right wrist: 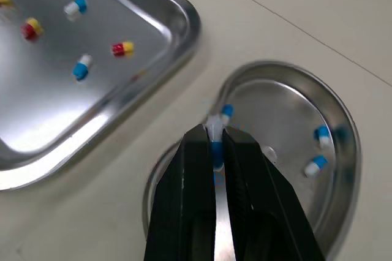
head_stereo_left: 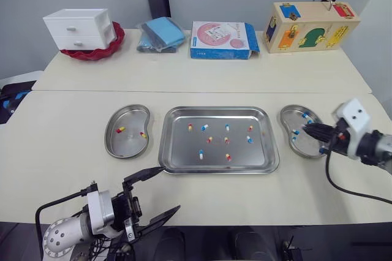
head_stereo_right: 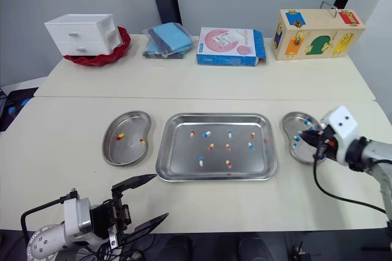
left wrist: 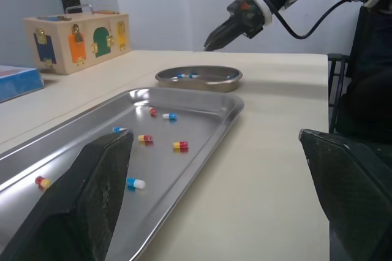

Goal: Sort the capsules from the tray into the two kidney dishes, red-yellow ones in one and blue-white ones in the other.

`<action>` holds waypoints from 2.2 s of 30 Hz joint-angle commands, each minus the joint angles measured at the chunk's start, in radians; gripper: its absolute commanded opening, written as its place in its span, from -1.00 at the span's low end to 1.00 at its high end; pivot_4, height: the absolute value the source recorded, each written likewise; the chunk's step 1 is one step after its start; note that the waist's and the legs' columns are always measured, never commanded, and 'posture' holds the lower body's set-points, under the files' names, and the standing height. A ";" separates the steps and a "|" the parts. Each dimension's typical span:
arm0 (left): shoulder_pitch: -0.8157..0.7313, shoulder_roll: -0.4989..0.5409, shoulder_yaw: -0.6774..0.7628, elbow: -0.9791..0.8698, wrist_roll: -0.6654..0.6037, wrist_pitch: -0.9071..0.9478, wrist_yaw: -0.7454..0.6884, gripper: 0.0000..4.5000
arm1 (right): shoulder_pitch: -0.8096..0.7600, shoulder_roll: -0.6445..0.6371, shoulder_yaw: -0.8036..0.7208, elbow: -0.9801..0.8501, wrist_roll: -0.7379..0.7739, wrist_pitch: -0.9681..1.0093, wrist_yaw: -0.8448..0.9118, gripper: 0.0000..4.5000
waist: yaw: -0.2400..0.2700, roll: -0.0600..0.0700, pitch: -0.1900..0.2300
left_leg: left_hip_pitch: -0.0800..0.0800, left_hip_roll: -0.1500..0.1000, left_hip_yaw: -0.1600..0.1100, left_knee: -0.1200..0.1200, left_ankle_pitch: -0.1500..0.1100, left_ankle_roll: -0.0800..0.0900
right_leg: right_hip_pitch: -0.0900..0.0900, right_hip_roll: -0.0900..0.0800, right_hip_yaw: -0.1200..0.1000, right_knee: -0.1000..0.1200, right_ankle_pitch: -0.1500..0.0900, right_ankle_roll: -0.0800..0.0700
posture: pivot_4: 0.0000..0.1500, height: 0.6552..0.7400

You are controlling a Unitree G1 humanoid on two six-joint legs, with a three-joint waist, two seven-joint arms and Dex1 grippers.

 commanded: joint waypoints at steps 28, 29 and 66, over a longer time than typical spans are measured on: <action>0.012 0.011 -0.005 -0.112 0.021 0.054 0.119 1.00 | -0.025 -0.035 0.039 0.126 -0.033 -0.107 -0.028 -0.65 | 0.007 0.000 0.000 | 0.000 0.000 0.000 0.001 0.000 0.000 | 0.001 0.000 0.000 0.000 0.000 0.000 | 1.00 1.00; 0.012 0.010 -0.004 -0.111 0.021 0.053 0.120 1.00 | -0.026 -0.036 0.041 0.128 -0.033 -0.108 -0.028 -0.54 | 0.007 0.000 0.000 | 0.000 0.000 0.000 0.001 0.000 0.000 | 0.001 0.000 0.000 0.000 0.000 0.000 | 1.00 1.00; 0.105 0.501 0.557 0.123 -0.029 0.720 0.194 1.00 | 0.412 -0.130 -0.225 0.007 0.176 -0.294 0.477 0.97 | 0.017 0.000 0.002 | 0.004 0.000 -0.001 0.001 0.000 0.000 | 0.006 0.000 -0.002 -0.001 0.000 0.000 | 1.00 1.00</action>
